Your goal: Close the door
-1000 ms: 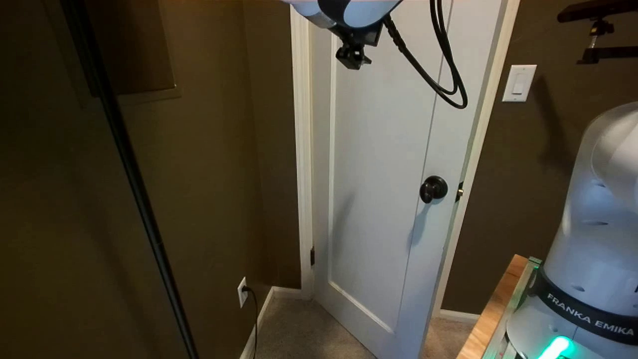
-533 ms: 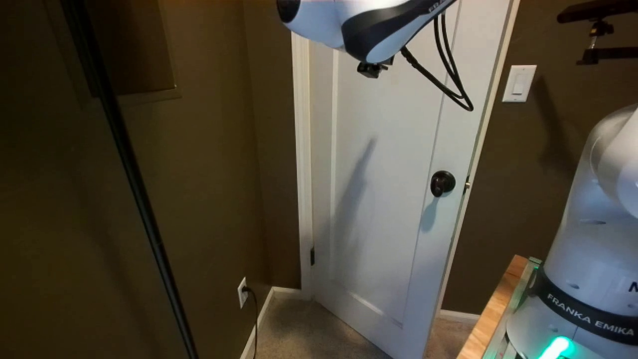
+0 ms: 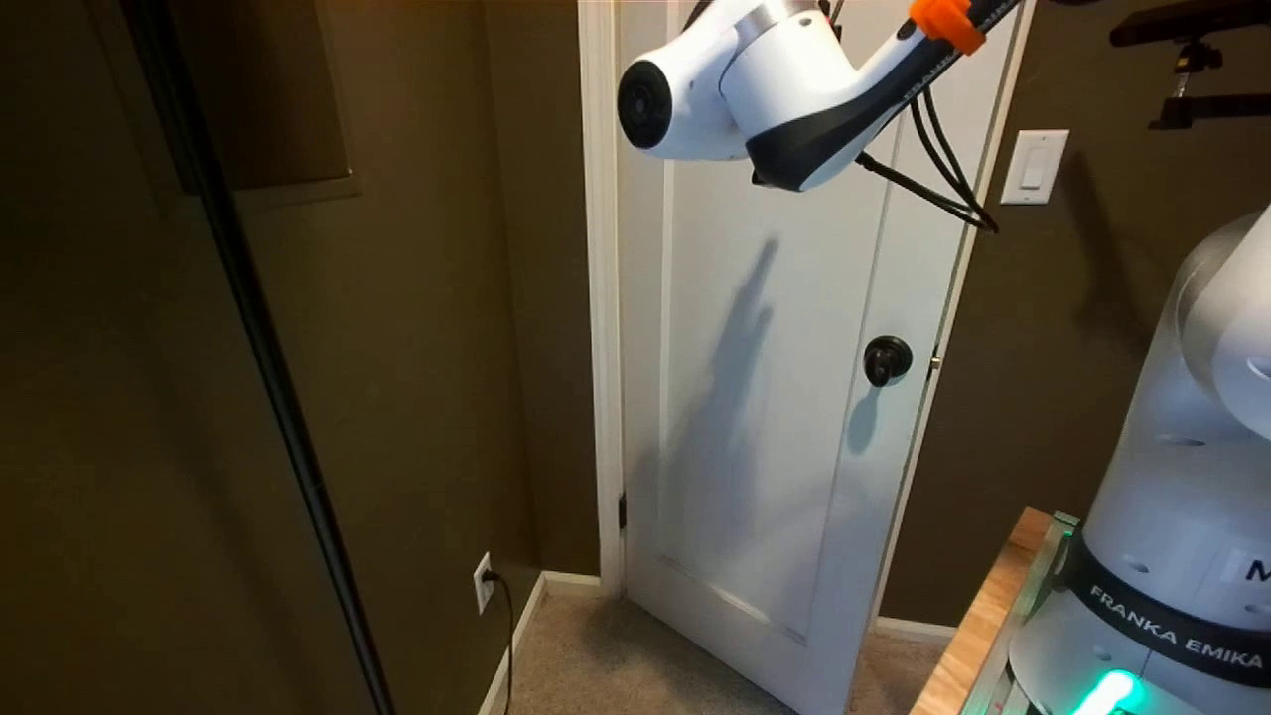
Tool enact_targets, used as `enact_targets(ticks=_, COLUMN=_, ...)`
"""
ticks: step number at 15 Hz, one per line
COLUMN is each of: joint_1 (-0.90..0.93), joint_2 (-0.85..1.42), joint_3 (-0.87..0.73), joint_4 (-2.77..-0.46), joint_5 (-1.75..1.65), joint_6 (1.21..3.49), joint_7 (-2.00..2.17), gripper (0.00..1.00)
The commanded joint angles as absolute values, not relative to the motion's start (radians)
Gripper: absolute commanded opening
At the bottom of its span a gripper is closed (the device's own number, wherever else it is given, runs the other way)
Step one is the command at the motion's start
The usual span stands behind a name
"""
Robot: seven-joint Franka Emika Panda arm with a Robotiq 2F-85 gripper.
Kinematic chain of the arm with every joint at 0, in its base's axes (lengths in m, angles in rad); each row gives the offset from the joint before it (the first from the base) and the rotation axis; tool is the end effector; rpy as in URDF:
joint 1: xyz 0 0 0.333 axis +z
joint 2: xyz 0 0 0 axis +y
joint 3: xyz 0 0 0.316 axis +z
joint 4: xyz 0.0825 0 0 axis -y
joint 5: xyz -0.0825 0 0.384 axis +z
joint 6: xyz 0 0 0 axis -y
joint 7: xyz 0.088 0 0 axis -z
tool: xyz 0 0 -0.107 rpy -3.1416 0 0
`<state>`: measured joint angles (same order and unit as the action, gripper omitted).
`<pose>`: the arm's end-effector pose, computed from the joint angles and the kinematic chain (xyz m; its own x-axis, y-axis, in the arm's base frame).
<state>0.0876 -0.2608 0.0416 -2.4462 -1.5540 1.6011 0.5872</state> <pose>0.4427 -0.0470 0.4526 0.9894 0.1429 -0.0273 0.0299 -0.0164 0.9994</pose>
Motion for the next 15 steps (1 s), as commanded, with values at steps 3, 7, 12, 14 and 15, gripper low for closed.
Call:
enact_targets(ticks=3, joint_1=0.037, joint_2=-0.29, joint_3=-0.023, joint_4=-2.552, joint_5=-1.602, joint_6=1.628, joint_7=0.594, gripper=1.0)
enact_targets(ticks=7, joint_1=0.003, joint_2=-0.286, joint_3=-0.067, joint_4=-2.597, joint_5=-1.678, joint_6=1.666, joint_7=0.599, gripper=1.0)
enact_targets(ticks=12, joint_1=-0.045, joint_2=-0.269, joint_3=-0.126, joint_4=-2.618, joint_5=-1.796, joint_6=1.717, joint_7=0.599, gripper=1.0)
enact_targets(ticks=14, joint_1=-0.063, joint_2=-0.256, joint_3=-0.15, joint_4=-2.615, joint_5=-1.865, joint_6=1.744, joint_7=0.613, gripper=1.0)
enact_targets(ticks=15, joint_1=-0.07, joint_2=-0.251, joint_3=-0.159, joint_4=-2.614, joint_5=-1.906, joint_6=1.763, joint_7=0.628, gripper=1.0)
